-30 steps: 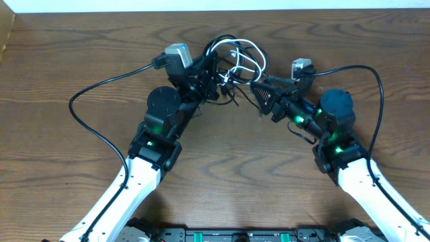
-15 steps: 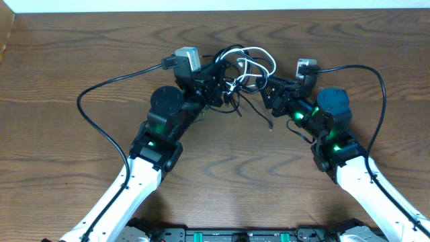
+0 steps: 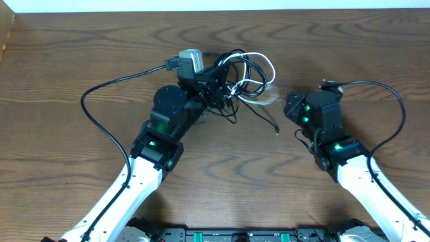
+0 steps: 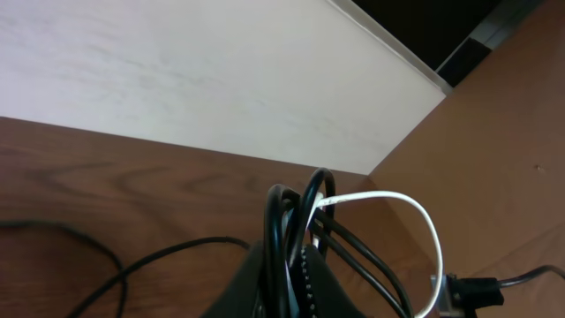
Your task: Untangle cables
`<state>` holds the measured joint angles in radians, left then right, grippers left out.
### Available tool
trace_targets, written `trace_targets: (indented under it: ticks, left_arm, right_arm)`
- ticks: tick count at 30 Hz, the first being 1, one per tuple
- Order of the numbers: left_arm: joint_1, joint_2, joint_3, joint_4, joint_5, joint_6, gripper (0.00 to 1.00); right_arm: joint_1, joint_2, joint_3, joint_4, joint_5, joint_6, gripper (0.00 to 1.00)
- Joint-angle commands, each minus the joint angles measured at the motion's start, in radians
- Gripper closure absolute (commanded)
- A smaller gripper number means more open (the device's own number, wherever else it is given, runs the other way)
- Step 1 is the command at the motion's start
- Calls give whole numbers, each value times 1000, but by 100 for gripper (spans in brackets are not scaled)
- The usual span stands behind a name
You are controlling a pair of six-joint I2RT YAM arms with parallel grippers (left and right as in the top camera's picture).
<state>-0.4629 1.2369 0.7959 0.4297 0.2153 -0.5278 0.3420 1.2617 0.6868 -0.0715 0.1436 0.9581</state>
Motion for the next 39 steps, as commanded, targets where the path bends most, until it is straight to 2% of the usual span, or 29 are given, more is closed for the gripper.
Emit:
trace_targets:
  ticks: [1,11,15,18,19,21,30,39]
  left_arm:
    - [1,-8,13,13,2,-4,92]
    - [2,-8,13,11,2,-4,92]
    - [1,-8,13,-5,2,29,93]
    - [1,-8,13,-26,2,41,92]
    - [1,-8,13,-30,2,41,92]
    - [1,-8,13,-32,2,41,92]
    - [1,-8,13,-56,2,180,93]
    - [1,-8,13,-63,76,179,92]
  right_arm:
    - [-21,3,6,-12,92,48,58]
    - [-24,3,6,3,62,48,48]
    - [-24,3,6,16,43,46,34]
    - [-24,3,6,55,-2,-27,27]
    - [-24,3,6,71,-22,-54,16]
    - [-24,3,6,116,-78,-116,11]
    - [-24,3,6,347,-409,-272,7]
    - [-24,3,6,403,-484,-272,7]
